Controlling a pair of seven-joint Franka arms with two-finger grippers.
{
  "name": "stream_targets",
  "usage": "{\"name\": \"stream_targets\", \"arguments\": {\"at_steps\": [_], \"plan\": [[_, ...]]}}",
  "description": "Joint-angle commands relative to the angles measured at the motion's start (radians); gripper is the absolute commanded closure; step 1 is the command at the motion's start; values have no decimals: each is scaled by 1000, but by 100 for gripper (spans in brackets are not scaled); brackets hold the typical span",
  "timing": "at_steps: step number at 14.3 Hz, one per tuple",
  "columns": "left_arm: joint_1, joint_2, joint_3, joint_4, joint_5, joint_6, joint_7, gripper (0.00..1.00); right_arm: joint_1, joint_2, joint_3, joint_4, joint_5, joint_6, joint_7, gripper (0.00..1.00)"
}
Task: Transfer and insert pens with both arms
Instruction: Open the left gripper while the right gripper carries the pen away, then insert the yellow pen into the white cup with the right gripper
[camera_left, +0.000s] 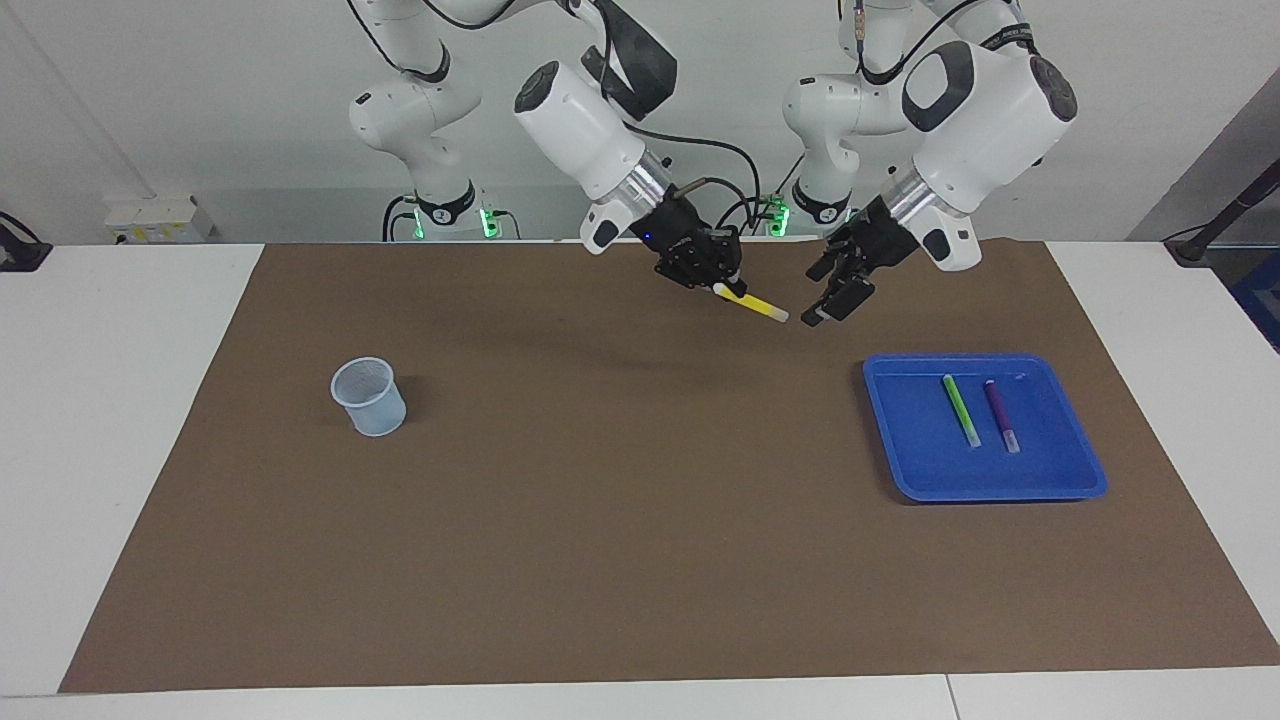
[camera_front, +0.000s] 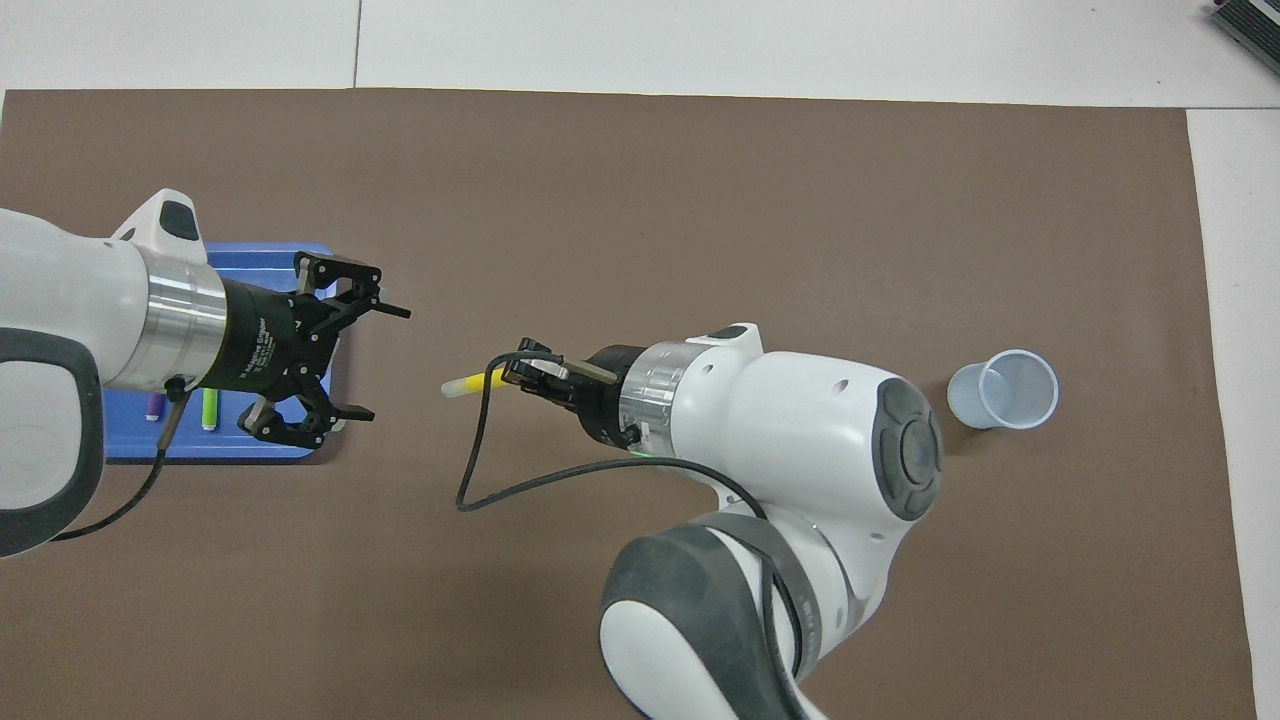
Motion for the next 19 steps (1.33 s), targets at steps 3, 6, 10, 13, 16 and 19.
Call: {"name": "stream_targets", "arguments": {"at_steps": [3, 6, 10, 13, 16, 19], "plan": [[131, -98, 3, -145, 2, -26, 493, 8, -154, -27, 6, 0, -215, -255, -204, 100], [188, -97, 3, -160, 83, -25, 730, 10, -248, -67, 3, 5, -321, -467, -347, 100], [254, -42, 1, -166, 184, 15, 966, 12, -372, -122, 0, 37, -517, -763, -556, 100], [274, 0, 3, -166, 244, 75, 1069, 15, -429, -151, 2, 36, -733, -889, -819, 100], [284, 66, 3, -168, 300, 170, 1144, 18, -437, -164, 2, 28, -882, -903, -960, 100], [304, 110, 3, -171, 329, 235, 1193, 34, -503, -174, 2, -30, -915, -793, -1045, 100]]}}
